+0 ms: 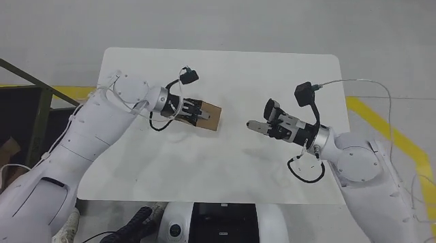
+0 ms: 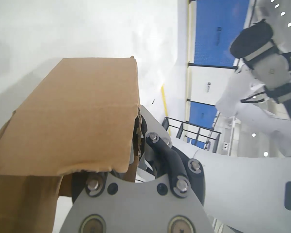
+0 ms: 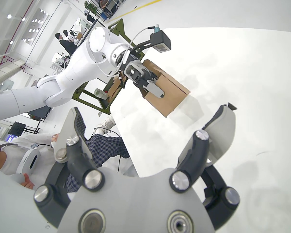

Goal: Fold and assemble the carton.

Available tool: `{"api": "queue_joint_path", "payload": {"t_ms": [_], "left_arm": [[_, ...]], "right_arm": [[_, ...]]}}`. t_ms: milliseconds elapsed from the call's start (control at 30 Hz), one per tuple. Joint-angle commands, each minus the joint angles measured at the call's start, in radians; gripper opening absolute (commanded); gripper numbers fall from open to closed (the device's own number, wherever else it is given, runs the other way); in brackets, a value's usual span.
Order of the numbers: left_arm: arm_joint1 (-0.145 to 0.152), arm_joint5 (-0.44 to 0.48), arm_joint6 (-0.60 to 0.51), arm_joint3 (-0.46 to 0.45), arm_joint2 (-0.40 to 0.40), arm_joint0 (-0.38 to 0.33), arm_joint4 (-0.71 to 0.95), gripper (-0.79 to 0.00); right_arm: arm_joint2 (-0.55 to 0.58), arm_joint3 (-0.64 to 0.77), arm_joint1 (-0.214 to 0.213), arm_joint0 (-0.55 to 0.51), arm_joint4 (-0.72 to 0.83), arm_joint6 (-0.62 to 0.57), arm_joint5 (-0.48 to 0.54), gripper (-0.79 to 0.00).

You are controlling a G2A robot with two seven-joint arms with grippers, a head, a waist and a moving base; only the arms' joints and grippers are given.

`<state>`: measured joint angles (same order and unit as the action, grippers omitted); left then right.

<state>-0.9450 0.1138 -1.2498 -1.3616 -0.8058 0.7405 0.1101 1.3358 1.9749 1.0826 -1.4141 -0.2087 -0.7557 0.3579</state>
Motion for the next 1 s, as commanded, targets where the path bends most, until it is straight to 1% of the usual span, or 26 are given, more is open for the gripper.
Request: {"api": "queue_joint_path", "payload": {"t_ms": [0,300,567,600,633,667,700,733,867,967], "left_arm": [[-0.007,-0.013,-0.004,-0.013,0.026,-0.014,-0.047,-0.785],[-0.048,-0.043,-0.014,-0.05,0.139,-0.077,-0.211,-0.785],[-0.08,-0.046,0.015,-0.059,0.2,-0.113,-0.307,-0.785],[-0.084,-0.043,0.017,-0.06,0.208,-0.116,-0.32,-0.69],[-0.088,-0.043,0.02,-0.061,0.215,-0.118,-0.331,-0.548],[-0.091,-0.041,0.024,-0.061,0.22,-0.12,-0.337,-0.388],[-0.095,-0.039,0.029,-0.062,0.225,-0.123,-0.342,-0.034],[-0.098,-0.038,0.034,-0.062,0.228,-0.124,-0.346,0.0],[-0.11,-0.028,0.065,-0.064,0.226,-0.128,-0.329,0.0],[-0.113,0.0,0.102,-0.072,0.209,-0.124,-0.304,0.0]], "right_arm": [[0.003,-0.003,-0.001,-0.007,0.009,-0.001,0.007,0.0],[0.01,-0.017,-0.008,-0.03,0.048,-0.018,0.04,0.0],[0.012,-0.041,-0.013,-0.034,0.077,-0.027,0.06,0.0],[0.012,-0.045,-0.013,-0.034,0.081,-0.028,0.063,0.0],[0.011,-0.048,-0.014,-0.034,0.085,-0.03,0.065,0.0],[0.01,-0.052,-0.014,-0.033,0.088,-0.031,0.066,0.0],[0.009,-0.055,-0.014,-0.032,0.092,-0.031,0.069,0.0],[0.008,-0.059,-0.015,-0.031,0.094,-0.031,0.07,0.0],[0.006,-0.07,-0.016,-0.029,0.104,-0.032,0.073,0.0],[0.007,-0.072,-0.018,-0.029,0.11,-0.03,0.075,0.0]]}}
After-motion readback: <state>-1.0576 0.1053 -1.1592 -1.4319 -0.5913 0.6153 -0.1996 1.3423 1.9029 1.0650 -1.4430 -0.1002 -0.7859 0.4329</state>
